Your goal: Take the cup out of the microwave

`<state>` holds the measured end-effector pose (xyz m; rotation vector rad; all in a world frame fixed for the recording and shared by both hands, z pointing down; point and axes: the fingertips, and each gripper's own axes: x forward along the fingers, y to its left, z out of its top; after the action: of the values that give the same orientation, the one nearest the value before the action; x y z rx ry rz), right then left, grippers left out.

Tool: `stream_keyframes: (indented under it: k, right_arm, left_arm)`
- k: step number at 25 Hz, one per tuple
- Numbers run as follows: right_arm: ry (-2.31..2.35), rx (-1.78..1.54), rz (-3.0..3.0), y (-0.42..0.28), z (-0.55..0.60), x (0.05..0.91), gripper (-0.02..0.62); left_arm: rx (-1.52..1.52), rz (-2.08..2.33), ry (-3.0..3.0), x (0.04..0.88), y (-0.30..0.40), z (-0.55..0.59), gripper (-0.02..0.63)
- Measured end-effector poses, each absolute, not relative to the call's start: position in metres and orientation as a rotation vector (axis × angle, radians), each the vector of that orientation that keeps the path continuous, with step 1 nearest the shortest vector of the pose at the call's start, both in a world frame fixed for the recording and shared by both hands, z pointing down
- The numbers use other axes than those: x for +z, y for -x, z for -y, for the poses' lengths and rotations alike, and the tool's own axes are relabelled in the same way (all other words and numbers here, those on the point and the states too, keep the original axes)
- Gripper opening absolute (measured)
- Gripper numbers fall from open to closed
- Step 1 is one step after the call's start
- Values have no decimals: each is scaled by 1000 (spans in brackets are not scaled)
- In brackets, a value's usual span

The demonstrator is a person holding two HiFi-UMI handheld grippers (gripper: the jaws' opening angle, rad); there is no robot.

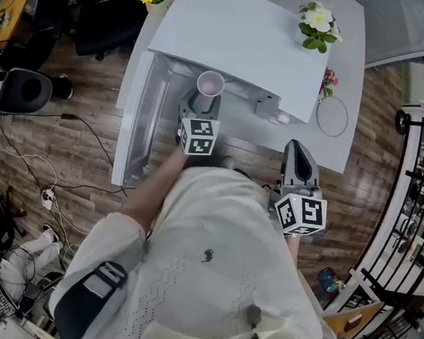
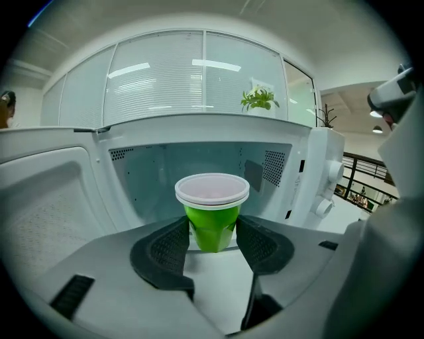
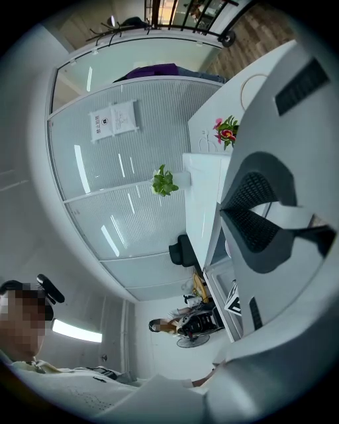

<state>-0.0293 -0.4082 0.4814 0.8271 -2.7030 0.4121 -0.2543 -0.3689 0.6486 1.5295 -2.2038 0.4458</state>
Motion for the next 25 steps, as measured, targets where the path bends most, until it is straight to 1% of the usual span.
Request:
stream_keyframes:
  k: [9,17,25]
  right_arm:
    - [-725,380,2771,-14,371,469,9]
    - [-626,371,2795,-23,355,470,9]
    - [-570,363,2810,-46,336,474,9]
  left_arm:
    - [456,2254,-1559,619,193,317,244]
    - [372,2294,-1564,581,164,285,244]
    - [338,2314,-1594,546,124,254,244]
